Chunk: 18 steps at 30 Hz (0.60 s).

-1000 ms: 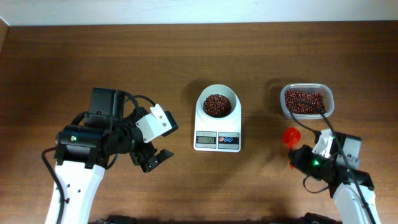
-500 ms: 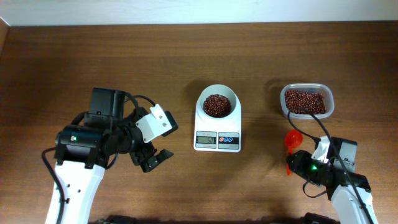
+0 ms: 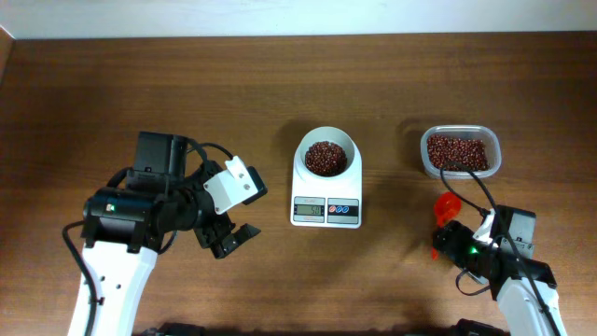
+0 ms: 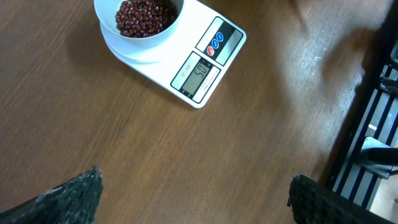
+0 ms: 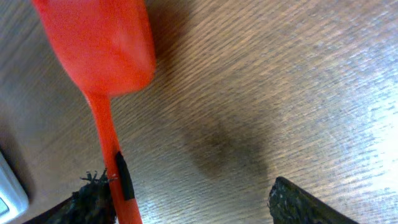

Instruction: Scoop and weigh 50g on scale

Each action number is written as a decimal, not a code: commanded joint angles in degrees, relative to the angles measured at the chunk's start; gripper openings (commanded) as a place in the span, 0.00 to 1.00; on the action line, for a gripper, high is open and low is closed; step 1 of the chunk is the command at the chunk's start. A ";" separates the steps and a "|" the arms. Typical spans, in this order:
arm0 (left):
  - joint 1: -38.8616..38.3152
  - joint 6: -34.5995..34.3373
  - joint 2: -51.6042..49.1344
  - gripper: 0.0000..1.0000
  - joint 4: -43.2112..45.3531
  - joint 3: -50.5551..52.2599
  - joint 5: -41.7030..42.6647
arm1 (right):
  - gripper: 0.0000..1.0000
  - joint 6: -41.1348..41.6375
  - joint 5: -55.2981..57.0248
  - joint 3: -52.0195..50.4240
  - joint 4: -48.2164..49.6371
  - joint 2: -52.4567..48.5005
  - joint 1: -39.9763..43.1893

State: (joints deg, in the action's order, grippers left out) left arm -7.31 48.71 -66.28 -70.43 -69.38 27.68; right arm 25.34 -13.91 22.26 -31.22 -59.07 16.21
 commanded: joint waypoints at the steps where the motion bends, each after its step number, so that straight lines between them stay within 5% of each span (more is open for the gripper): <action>1: 0.35 1.07 -0.26 0.99 0.11 0.07 1.01 | 0.88 9.49 2.64 -0.35 0.09 0.46 0.37; 4: 0.35 1.07 -0.26 0.99 0.11 0.07 1.01 | 0.99 15.82 2.80 -0.35 -1.22 0.46 0.37; 9: 0.35 1.07 -0.26 0.99 0.11 0.07 1.01 | 0.99 23.21 3.41 -0.35 -5.03 0.46 0.37; 16: 0.35 1.07 -0.26 0.99 0.11 0.07 1.01 | 0.99 21.94 2.82 -0.35 -6.12 0.46 0.31; 18: 0.35 1.09 -0.26 0.99 0.11 0.07 1.01 | 0.90 23.65 2.12 -0.35 -8.70 0.46 0.33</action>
State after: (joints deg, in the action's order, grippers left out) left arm -7.31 48.71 -66.28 -70.43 -69.38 27.68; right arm 46.98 -11.44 22.39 -37.10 -58.54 16.21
